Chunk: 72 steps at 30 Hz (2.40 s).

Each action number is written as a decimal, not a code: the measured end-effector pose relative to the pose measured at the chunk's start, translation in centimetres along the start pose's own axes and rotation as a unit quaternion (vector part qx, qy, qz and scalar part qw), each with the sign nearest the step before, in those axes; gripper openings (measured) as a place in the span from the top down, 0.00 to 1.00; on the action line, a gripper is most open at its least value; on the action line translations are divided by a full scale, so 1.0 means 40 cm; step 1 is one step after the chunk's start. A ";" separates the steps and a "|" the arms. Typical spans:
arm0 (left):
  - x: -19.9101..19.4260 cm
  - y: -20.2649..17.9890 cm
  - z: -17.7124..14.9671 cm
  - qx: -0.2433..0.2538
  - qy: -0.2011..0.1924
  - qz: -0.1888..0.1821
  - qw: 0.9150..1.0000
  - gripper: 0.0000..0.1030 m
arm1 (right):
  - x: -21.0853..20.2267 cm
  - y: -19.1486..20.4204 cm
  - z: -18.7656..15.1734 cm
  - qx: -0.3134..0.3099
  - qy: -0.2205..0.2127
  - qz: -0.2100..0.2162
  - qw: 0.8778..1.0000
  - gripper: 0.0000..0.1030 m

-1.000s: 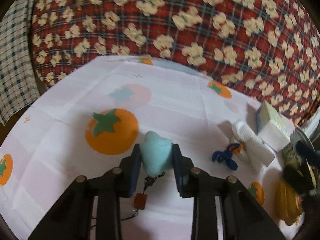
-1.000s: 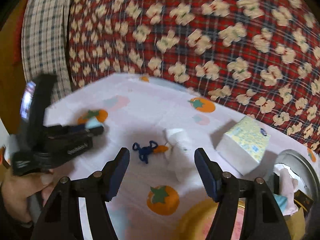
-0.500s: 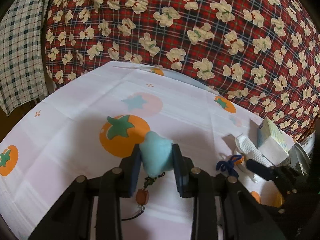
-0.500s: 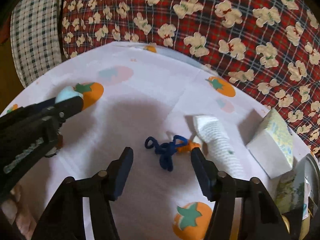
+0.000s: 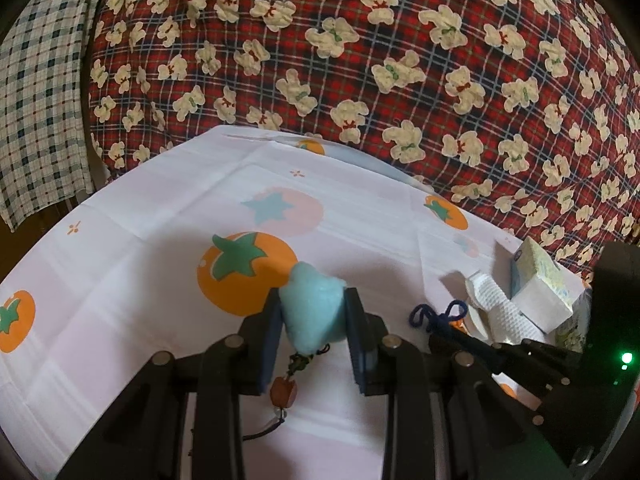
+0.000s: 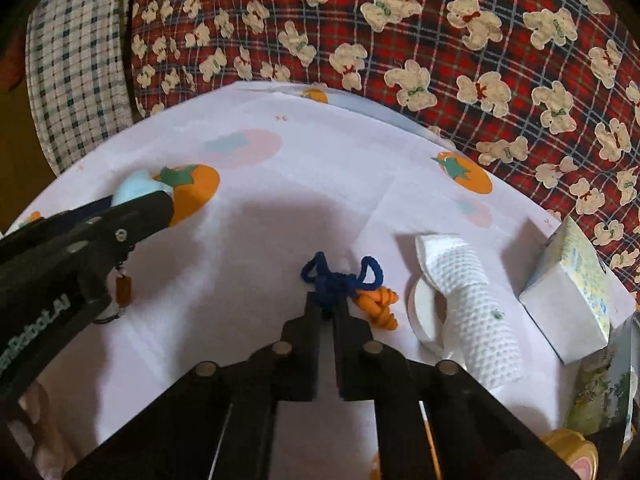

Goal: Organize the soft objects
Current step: 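Grasp the blue pipe-cleaner figure with the right tool while the left tool holds the heart, then lift and carry the pipe-cleaner figure and felt heart toward the metal bin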

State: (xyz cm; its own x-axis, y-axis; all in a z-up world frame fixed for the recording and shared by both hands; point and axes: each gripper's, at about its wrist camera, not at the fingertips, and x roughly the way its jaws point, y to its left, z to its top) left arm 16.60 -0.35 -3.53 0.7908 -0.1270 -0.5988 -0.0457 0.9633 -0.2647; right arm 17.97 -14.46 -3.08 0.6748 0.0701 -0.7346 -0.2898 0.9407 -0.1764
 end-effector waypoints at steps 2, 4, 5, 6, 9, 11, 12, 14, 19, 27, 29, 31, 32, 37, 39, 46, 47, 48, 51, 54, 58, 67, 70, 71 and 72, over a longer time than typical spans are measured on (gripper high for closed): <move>-0.005 0.000 0.001 -0.002 -0.004 -0.002 1.000 0.72 | -0.013 -0.003 -0.004 0.003 -0.011 0.004 1.000 0.94; -0.008 0.004 0.002 -0.003 -0.007 -0.004 1.000 0.72 | -0.028 -0.006 -0.007 0.007 -0.025 0.008 1.000 0.94; -0.010 0.004 0.002 -0.003 -0.009 -0.005 1.000 0.72 | -0.035 -0.008 -0.009 0.009 -0.033 0.009 0.999 0.94; -0.011 0.004 0.003 -0.003 -0.012 -0.006 1.000 0.72 | -0.041 -0.009 -0.011 0.011 -0.039 0.009 0.999 0.94; -0.016 0.004 0.002 -0.001 -0.018 -0.006 1.000 0.72 | -0.062 -0.012 -0.017 0.014 -0.059 0.010 0.998 0.94; -0.021 0.000 0.002 0.002 -0.024 -0.006 1.000 0.72 | -0.078 -0.012 -0.022 0.013 -0.075 0.010 0.997 0.94; -0.025 -0.001 0.002 0.003 -0.028 -0.005 1.000 0.72 | -0.088 -0.010 -0.025 0.011 -0.084 0.008 0.996 0.94; -0.035 -0.005 0.001 0.008 -0.039 -0.001 0.999 0.72 | -0.104 -0.006 -0.029 0.008 -0.099 0.005 0.995 0.94; -0.059 -0.021 -0.001 0.025 -0.065 0.013 0.998 0.72 | -0.137 -0.008 -0.044 0.008 -0.127 0.006 0.992 0.94; -0.096 -0.058 -0.012 0.062 -0.108 0.047 0.991 0.72 | -0.185 -0.044 -0.075 0.039 -0.170 0.020 0.984 0.94; -0.105 -0.068 -0.015 0.073 -0.119 0.054 0.989 0.72 | -0.196 -0.050 -0.084 0.043 -0.181 0.021 0.982 0.94; -0.113 -0.077 -0.019 0.082 -0.128 0.061 0.986 0.72 | -0.209 -0.057 -0.093 0.047 -0.193 0.021 0.980 0.94; -0.116 -0.079 -0.020 0.085 -0.131 0.063 0.986 0.72 | -0.215 -0.061 -0.098 0.048 -0.198 0.021 0.979 0.94; -0.126 -0.093 -0.026 0.098 -0.144 0.074 0.982 0.72 | -0.233 -0.076 -0.114 0.055 -0.212 0.022 0.976 0.94; -0.130 -0.096 -0.027 0.101 -0.149 0.077 0.981 0.72 | -0.240 -0.084 -0.120 0.058 -0.216 0.023 0.974 0.94; -0.141 -0.108 -0.034 0.112 -0.161 0.088 0.977 0.72 | -0.263 -0.102 -0.138 0.063 -0.230 0.021 0.971 0.94; -0.142 -0.111 -0.035 0.111 -0.162 0.089 0.976 0.72 | -0.267 -0.105 -0.142 0.064 -0.233 0.021 0.970 0.94; -0.144 -0.112 -0.037 0.111 -0.163 0.090 0.976 0.72 | -0.269 -0.107 -0.146 0.065 -0.235 0.020 0.970 0.94; -0.154 -0.121 -0.047 0.108 -0.165 0.086 0.977 0.72 | -0.280 -0.113 -0.156 0.065 -0.242 0.016 0.968 0.94; -0.162 -0.141 -0.058 0.110 -0.168 0.083 0.976 0.72 | -0.289 -0.119 -0.165 0.064 -0.247 0.010 0.967 0.94; -0.170 -0.167 -0.068 0.118 -0.171 0.083 0.975 0.72 | -0.300 -0.133 -0.176 0.067 -0.253 0.004 0.965 0.94; -0.179 -0.224 -0.097 0.126 -0.156 0.053 0.978 0.72 | -0.321 -0.169 -0.202 0.077 -0.261 -0.008 0.962 0.94; -0.184 -0.256 -0.109 0.138 -0.154 0.043 0.977 0.72 | -0.329 -0.183 -0.212 0.081 -0.262 -0.013 0.962 0.94; -0.186 -0.268 -0.114 0.143 -0.155 0.041 0.977 0.72 | -0.330 -0.188 -0.213 0.083 -0.262 -0.014 0.961 0.94; -0.188 -0.280 -0.120 0.147 -0.155 0.038 0.976 0.72 | -0.332 -0.196 -0.216 0.086 -0.261 -0.014 0.961 0.94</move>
State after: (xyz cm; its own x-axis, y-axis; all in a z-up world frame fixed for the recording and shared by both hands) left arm 8.25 -11.34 0.32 0.9404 -0.0193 -0.3394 0.0304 0.9992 0.0275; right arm 5.41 -25.62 2.37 0.9427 0.1591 -0.2934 -0.1804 0.9825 -0.0469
